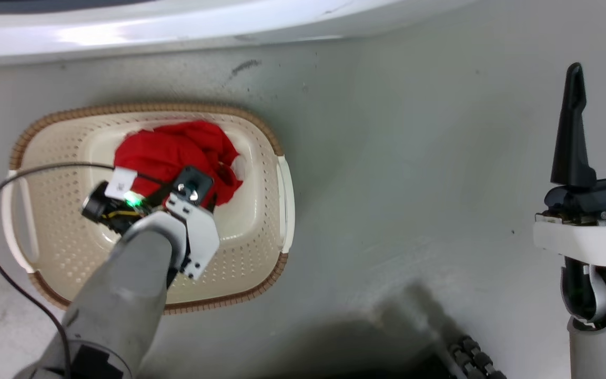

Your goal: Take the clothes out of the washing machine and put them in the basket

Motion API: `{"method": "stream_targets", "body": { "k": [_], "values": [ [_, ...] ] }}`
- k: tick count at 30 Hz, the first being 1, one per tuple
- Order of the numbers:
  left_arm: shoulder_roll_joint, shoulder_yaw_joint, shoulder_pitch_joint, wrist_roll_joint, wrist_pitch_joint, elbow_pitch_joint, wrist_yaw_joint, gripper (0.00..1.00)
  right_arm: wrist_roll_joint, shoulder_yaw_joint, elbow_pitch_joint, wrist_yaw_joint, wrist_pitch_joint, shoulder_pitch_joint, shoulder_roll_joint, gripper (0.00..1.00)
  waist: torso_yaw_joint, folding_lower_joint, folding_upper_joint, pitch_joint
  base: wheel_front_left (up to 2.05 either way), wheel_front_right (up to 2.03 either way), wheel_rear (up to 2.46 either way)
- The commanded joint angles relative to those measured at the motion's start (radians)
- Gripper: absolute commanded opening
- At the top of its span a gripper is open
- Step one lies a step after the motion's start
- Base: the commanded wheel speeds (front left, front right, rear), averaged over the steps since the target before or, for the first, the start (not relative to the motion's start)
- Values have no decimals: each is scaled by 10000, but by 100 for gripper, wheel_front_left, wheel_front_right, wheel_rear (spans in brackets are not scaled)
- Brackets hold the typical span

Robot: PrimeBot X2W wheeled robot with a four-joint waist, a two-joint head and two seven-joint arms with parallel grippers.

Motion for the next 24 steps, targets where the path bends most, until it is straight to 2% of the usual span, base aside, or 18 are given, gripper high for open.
{"method": "stream_targets", "body": {
  "k": [1,7,16,24],
  "values": [
    [-194,177,637,-315,-559,-7,16,100,-120,80,164,-10,-19,284,19,100,218,-1,0,-1167,0,0,0],
    [-331,232,1769,-555,-905,-805,98,100,-233,225,304,-10,-20,834,18,100,490,-1,0,-2592,0,0,0],
    [6,834,3764,-977,-902,-3991,544,100,-445,276,490,-10,-20,1664,18,100,922,-1,0,-4321,0,0,0],
    [140,2063,5586,-1347,-902,-6966,1276,100,-529,302,594,-9,-20,2283,16,100,1095,-1,0,-5408,0,0,0]
  ]
}}
